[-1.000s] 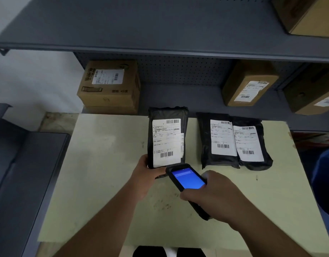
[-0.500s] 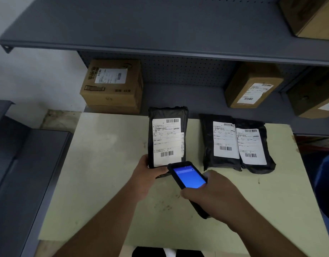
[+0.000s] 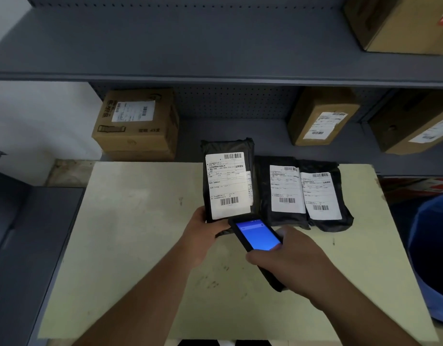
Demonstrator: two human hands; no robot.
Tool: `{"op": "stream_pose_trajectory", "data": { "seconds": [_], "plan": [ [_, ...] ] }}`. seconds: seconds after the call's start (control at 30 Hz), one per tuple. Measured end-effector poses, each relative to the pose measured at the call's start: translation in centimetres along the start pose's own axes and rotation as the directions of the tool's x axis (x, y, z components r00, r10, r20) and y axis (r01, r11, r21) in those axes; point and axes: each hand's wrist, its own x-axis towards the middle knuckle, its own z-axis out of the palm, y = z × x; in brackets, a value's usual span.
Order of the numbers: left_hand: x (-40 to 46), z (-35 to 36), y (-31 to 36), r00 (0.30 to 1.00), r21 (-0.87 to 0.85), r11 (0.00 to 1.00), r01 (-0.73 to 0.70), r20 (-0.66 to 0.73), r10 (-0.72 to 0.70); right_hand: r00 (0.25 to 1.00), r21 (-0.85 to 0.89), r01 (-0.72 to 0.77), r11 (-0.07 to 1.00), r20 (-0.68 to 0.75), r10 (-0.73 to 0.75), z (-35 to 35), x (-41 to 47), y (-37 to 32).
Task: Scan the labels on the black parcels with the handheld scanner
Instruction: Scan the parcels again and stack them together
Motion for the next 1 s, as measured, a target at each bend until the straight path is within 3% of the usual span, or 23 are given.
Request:
{"op": "stream_pose_trajectory", "data": {
  "seconds": [0.2,0.67,1.0],
  "plan": [
    [0.4,3.8,0.3,0.997,0.037,0.999,0.006,0.074,-0.009,0.999,0.061,-0.012,0.998,-0.035,0.014,-2.6,0.1,2.0],
    [4.1,13.3,-1.6,0.993,0.012,0.997,0.082,0.088,-0.082,0.993,0.167,-0.061,0.984,-0.091,0.077,-8.4,1.3,7.5],
    [5.7,17.3,-2.4,0.988,-0.014,0.989,0.150,0.025,-0.150,0.987,0.227,-0.095,0.969,-0.107,0.121,-10.8,1.5,10.6]
  ]
}}
